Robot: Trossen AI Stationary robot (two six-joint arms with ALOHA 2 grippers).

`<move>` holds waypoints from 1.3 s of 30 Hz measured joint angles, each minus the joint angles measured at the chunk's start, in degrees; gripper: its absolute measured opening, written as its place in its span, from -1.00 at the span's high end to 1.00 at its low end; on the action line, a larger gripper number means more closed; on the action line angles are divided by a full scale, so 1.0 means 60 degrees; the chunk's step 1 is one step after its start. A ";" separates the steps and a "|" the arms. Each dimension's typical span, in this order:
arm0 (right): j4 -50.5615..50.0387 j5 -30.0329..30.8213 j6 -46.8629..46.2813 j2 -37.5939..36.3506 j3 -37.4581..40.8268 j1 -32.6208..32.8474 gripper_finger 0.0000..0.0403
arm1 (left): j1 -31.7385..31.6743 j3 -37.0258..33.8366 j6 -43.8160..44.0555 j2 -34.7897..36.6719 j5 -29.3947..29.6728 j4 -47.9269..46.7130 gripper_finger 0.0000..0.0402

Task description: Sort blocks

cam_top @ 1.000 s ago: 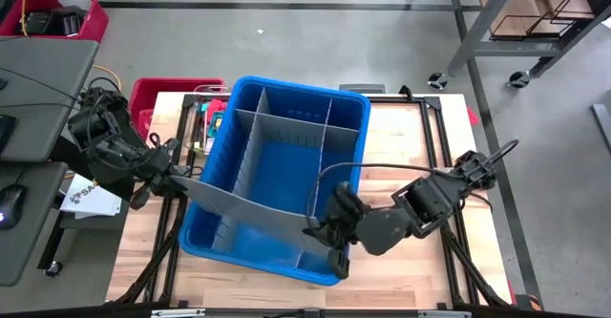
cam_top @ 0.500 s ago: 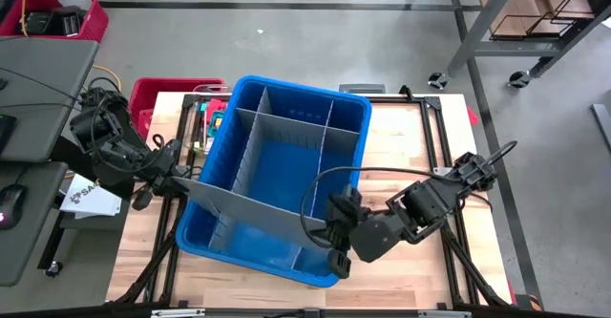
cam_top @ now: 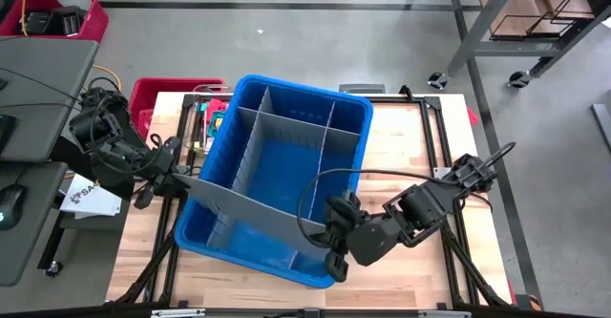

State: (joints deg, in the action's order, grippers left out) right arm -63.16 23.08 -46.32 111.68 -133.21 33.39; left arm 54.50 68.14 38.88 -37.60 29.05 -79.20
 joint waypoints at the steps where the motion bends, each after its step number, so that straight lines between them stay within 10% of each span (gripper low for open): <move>1: -0.0082 -0.0096 -0.0010 0.0017 0.0000 0.0010 1.00 | 0.0000 0.0000 -0.0004 0.0000 0.0007 0.0008 1.00; 39: -0.1975 0.0084 0.0571 0.0710 -0.0011 0.0075 1.00 | -0.0007 -0.0011 0.0000 -0.0051 0.0220 0.0241 0.99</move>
State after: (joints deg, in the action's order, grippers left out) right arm -75.01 23.58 -42.90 115.94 -133.27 33.84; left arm 54.46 68.07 38.87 -37.91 30.37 -77.75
